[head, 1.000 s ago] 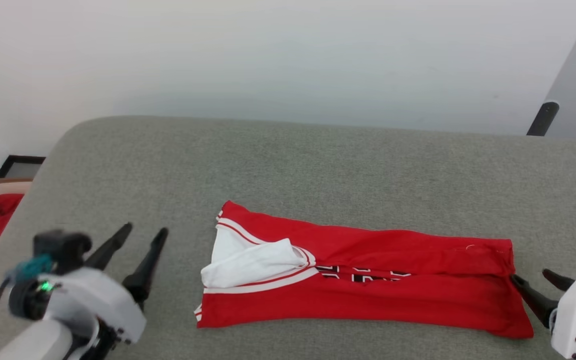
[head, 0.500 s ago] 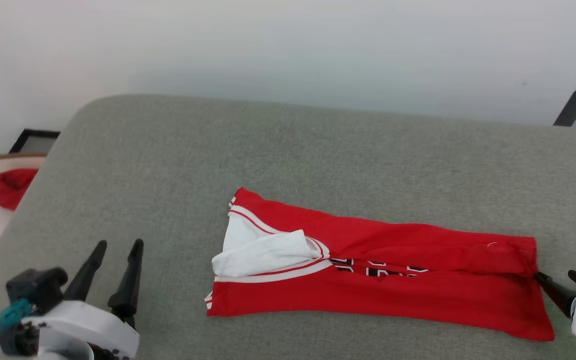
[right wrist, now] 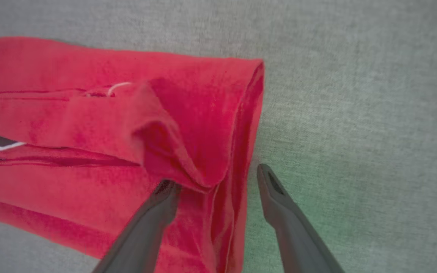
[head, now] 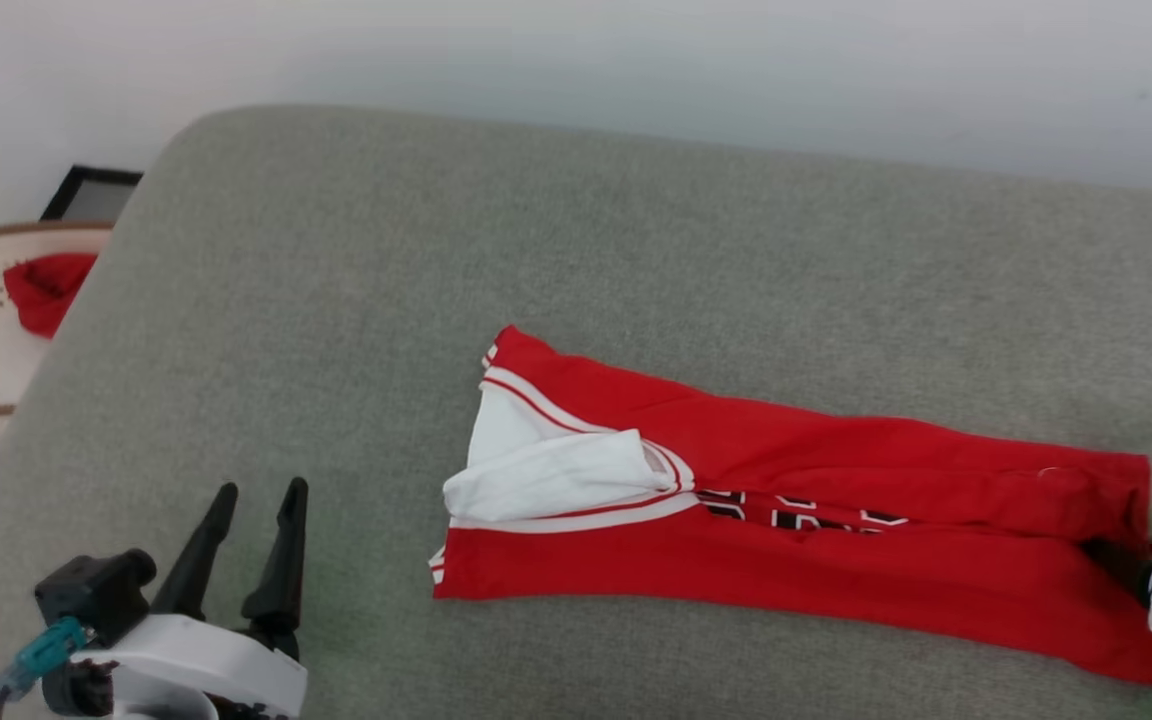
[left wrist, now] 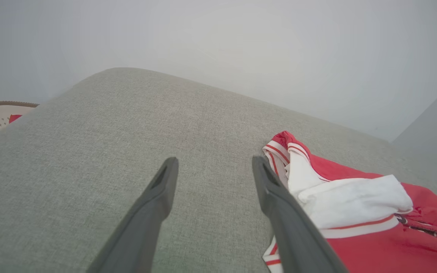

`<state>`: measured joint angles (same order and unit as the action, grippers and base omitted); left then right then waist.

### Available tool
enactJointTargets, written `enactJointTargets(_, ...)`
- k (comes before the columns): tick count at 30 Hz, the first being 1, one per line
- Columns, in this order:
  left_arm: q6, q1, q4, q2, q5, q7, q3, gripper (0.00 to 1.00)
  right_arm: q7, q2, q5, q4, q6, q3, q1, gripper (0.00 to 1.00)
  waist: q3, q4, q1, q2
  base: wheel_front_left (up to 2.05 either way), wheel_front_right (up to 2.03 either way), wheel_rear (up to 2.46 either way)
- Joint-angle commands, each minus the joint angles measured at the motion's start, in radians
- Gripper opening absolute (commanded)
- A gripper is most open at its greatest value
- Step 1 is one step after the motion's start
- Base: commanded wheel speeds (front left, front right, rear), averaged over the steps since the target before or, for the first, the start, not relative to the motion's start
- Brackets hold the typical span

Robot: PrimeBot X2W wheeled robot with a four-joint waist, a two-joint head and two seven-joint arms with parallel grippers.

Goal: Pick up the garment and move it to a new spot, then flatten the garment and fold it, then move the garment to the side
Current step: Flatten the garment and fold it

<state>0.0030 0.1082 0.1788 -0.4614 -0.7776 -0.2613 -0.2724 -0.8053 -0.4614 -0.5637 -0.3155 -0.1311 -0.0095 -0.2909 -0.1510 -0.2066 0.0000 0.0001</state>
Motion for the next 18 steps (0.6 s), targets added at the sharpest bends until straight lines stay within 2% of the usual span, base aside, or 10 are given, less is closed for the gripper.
enactJointTargets(1,-0.016,0.012,0.012,0.017,0.019,-0.003,0.016,1.0,-0.013,0.009,0.003,-0.024,0.001,0.008,-0.021,1.0,-0.03,-0.019,0.0,-0.0001,0.0,0.0,0.0)
enactJointTargets(9,-0.061,0.024,0.041,0.07,0.038,-0.003,0.063,1.0,-0.051,0.033,-0.009,-0.122,0.001,0.042,-0.053,1.0,-0.059,-0.028,0.0,-0.0001,0.0,0.0,0.0)
enactJointTargets(10,-0.065,0.024,0.045,0.078,0.04,-0.003,0.069,1.0,-0.065,0.032,-0.017,-0.136,0.001,0.052,-0.055,0.78,-0.062,-0.028,0.0,-0.0001,0.0,0.0,0.0)
enactJointTargets(11,-0.07,0.025,0.048,0.084,0.045,-0.003,0.075,1.0,-0.075,0.032,-0.023,-0.147,0.001,0.062,-0.058,0.15,-0.064,-0.029,0.0,-0.0001,0.0,0.0,0.0)
enactJointTargets(12,-0.074,0.026,0.051,0.091,0.048,-0.003,0.08,1.0,-0.084,0.031,-0.029,-0.154,0.001,0.071,-0.063,0.0,-0.066,-0.03,0.0,-0.0001,0.0,0.0,0.0)
enactJointTargets(18,-0.094,0.024,0.064,0.121,0.07,-0.003,0.113,1.0,-0.1,-0.001,-0.084,-0.159,0.001,0.085,-0.088,0.0,-0.07,-0.029,0.0,-0.0001,0.0,0.0,0.0)
